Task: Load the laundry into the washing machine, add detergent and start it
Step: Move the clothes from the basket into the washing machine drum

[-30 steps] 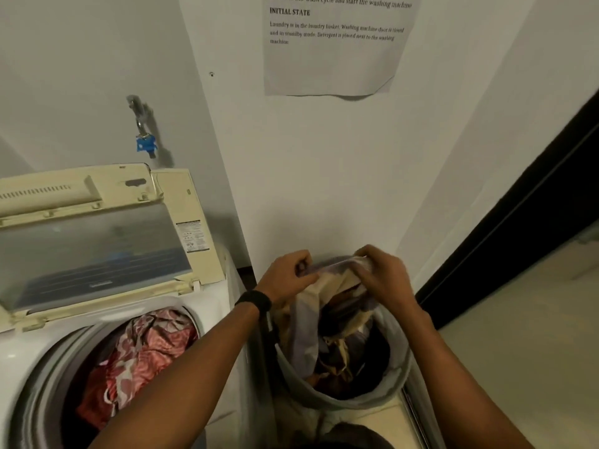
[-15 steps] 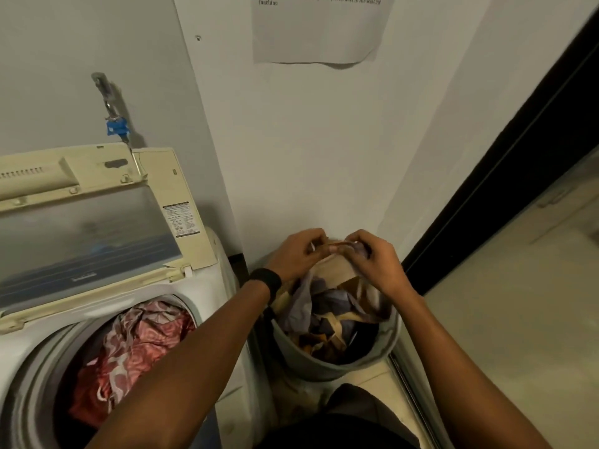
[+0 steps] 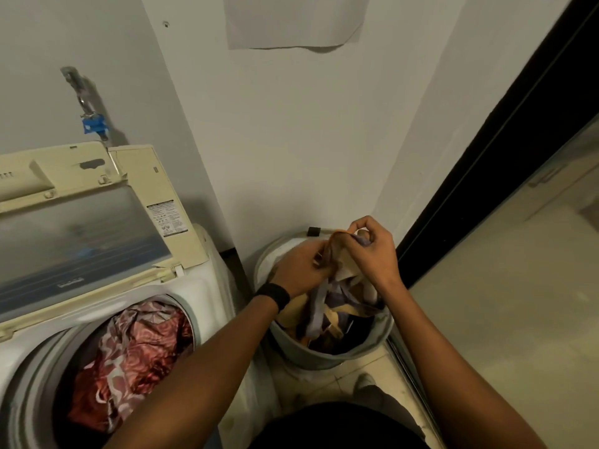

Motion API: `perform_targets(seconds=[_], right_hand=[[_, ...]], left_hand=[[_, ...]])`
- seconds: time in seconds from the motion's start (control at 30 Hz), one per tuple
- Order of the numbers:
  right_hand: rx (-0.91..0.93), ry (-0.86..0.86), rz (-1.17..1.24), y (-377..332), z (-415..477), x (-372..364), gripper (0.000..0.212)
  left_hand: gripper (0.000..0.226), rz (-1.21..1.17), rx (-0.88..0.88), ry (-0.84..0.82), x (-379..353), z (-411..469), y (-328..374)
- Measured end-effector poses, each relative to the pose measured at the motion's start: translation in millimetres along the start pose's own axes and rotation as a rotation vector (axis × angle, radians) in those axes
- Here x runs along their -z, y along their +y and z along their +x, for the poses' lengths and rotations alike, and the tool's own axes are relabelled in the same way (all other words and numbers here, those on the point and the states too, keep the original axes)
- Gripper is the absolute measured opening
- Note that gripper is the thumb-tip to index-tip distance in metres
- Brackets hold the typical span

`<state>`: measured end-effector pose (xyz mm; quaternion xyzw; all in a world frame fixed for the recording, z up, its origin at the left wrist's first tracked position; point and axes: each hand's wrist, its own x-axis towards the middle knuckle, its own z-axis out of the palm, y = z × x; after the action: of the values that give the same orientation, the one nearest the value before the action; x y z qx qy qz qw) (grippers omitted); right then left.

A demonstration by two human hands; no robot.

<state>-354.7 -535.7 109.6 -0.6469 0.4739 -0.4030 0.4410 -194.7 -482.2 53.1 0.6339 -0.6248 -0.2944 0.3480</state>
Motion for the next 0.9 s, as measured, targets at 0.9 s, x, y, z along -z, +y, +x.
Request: perform_targets(seconds=[0.9], right_hand=[[0.281,-0.149,-0.343,9,28,11,0.018]], left_hand=[[0.023,0.092,0.015,0.224,104,2,-22]])
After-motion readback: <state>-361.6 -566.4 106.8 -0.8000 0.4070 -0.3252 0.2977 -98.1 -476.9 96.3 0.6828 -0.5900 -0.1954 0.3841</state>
